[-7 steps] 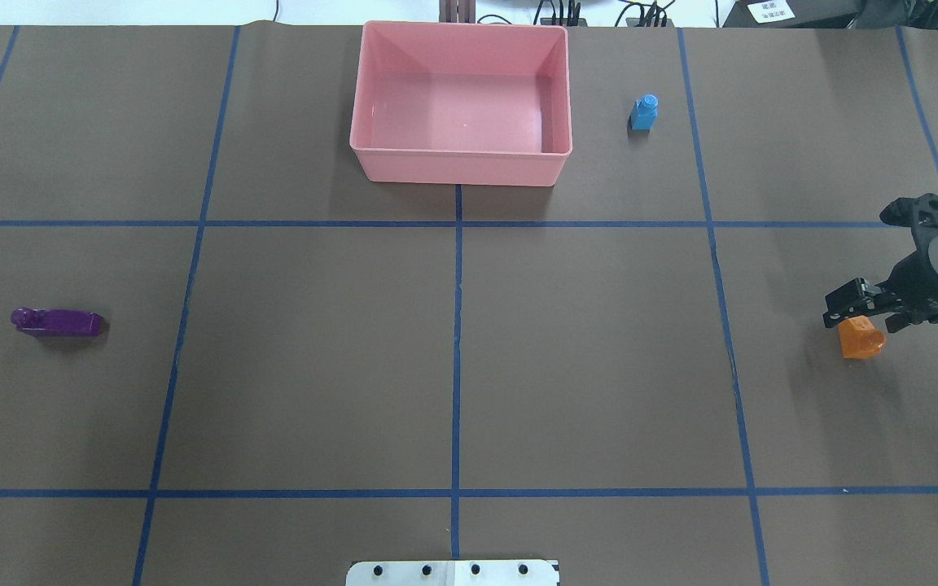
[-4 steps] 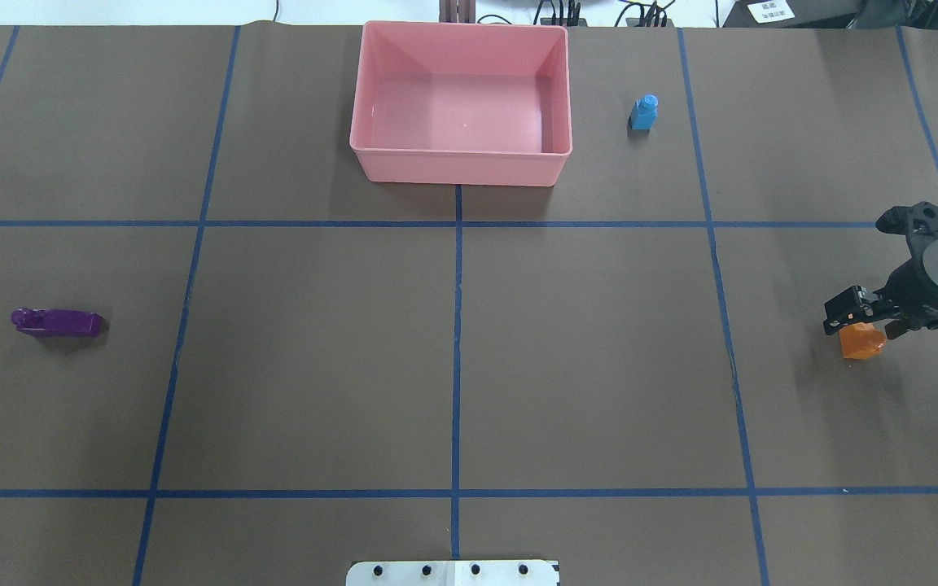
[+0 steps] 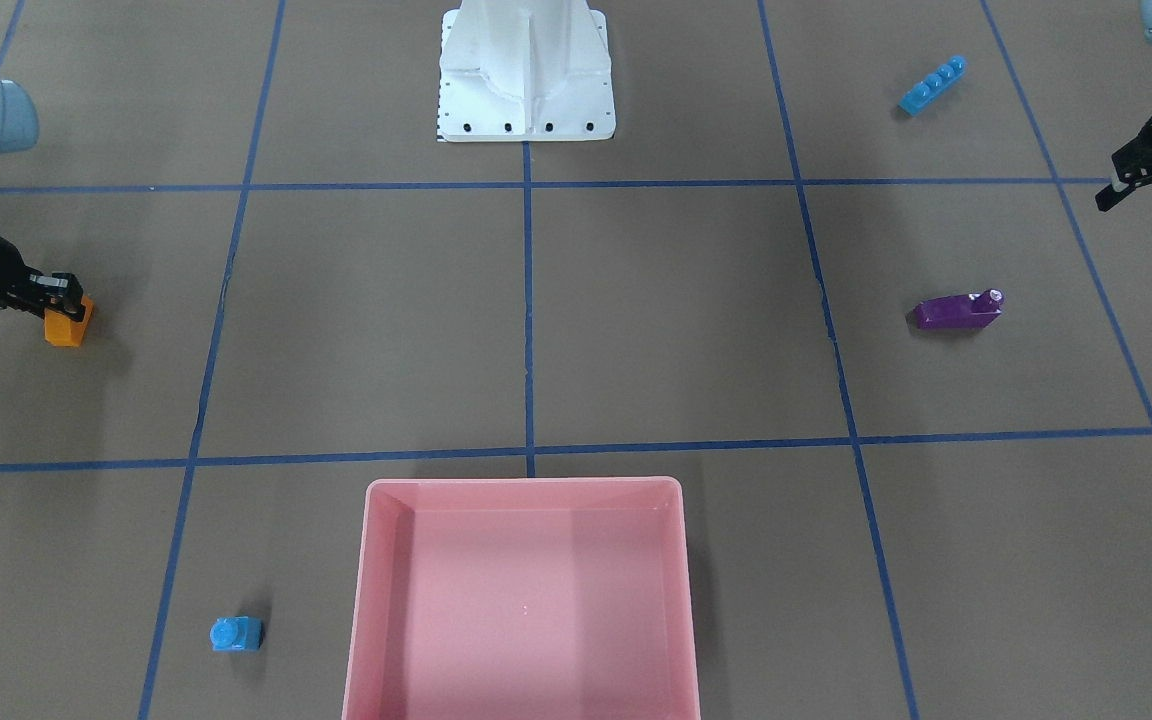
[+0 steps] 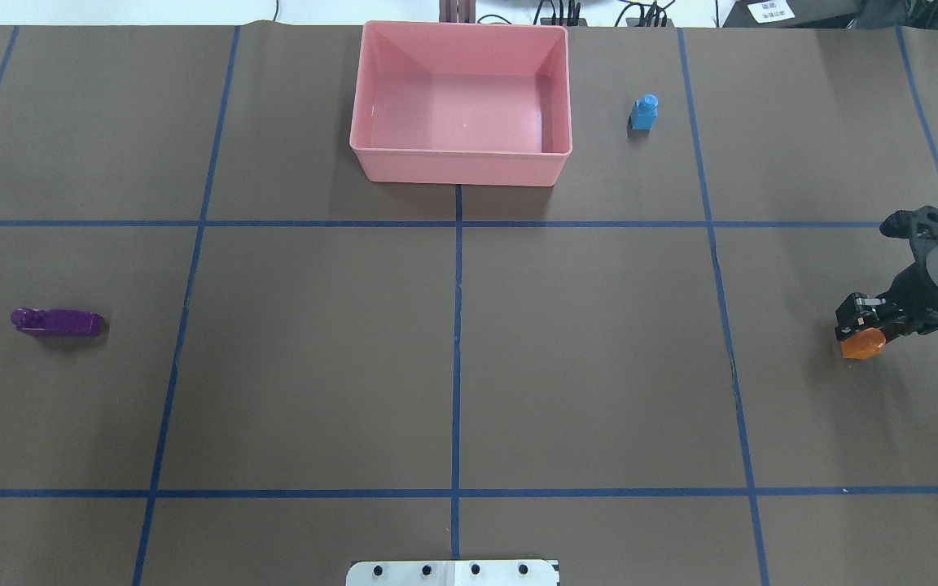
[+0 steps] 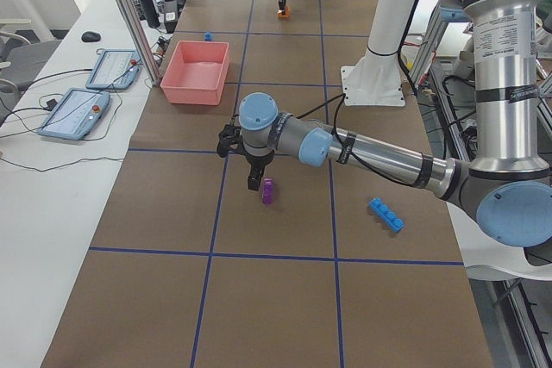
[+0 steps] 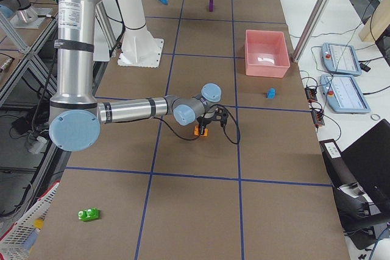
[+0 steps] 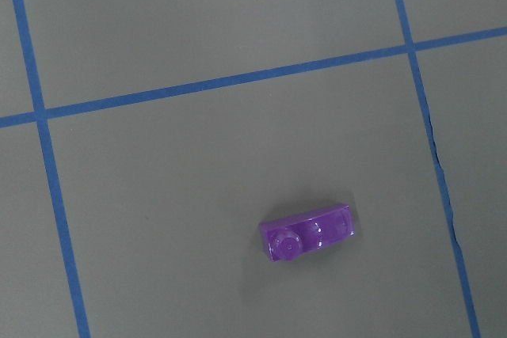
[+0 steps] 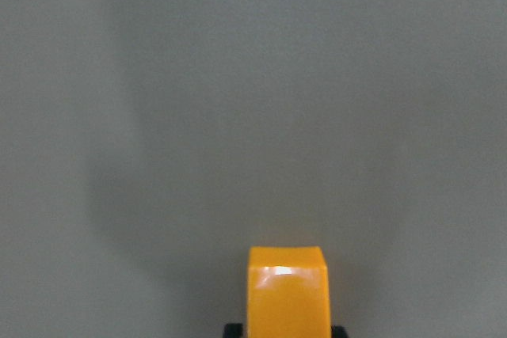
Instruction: Put all blocks into box
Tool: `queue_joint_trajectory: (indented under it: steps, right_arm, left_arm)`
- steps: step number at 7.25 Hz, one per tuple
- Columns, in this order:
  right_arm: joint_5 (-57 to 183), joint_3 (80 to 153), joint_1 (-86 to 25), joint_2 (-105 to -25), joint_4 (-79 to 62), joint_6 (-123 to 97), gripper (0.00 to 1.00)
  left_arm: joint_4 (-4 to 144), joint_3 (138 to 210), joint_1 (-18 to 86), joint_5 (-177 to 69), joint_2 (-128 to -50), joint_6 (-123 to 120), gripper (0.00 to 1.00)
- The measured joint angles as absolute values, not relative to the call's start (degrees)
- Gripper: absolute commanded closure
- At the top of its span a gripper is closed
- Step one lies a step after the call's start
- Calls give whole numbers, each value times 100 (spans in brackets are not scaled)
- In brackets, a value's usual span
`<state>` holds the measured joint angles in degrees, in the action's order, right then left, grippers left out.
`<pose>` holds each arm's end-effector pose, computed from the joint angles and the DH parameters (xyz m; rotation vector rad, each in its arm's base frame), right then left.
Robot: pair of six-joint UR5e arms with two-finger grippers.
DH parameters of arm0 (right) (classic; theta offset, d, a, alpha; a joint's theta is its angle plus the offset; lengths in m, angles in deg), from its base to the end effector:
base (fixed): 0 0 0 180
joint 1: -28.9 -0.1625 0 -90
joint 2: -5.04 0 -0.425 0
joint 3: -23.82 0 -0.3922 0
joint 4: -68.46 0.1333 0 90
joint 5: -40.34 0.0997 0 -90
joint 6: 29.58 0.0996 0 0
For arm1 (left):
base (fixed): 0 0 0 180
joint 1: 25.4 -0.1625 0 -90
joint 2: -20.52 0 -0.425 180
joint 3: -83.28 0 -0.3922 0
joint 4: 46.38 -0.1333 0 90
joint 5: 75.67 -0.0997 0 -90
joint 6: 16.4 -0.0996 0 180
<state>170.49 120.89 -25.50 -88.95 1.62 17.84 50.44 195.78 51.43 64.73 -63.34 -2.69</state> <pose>-0.2262 -0.4347 0.5896 -0.1273 -0.8054 0.0343 0.0469 -0.4486 0.4937 0.1660 0.9313 0.1692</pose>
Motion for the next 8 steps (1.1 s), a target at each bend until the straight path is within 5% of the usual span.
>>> queue_joint_trajectory:
  steps: [2, 4, 8]
  right_arm:
    - [17091, 12178, -2742, -8132, -480, 1860, 100]
    - [17034, 11894, -2816, -6313, -2007, 2078, 100]
    - [16229, 8649, -2516, -2753, -1637, 3942, 100]
  left_arm:
    - [5066, 19628, 4593, 5894, -6570, -450, 1]
    - [5075, 19637, 4205, 5548, -6673, -1673, 1]
    - [5075, 19539, 4053, 5242, -6773, -3989, 0]
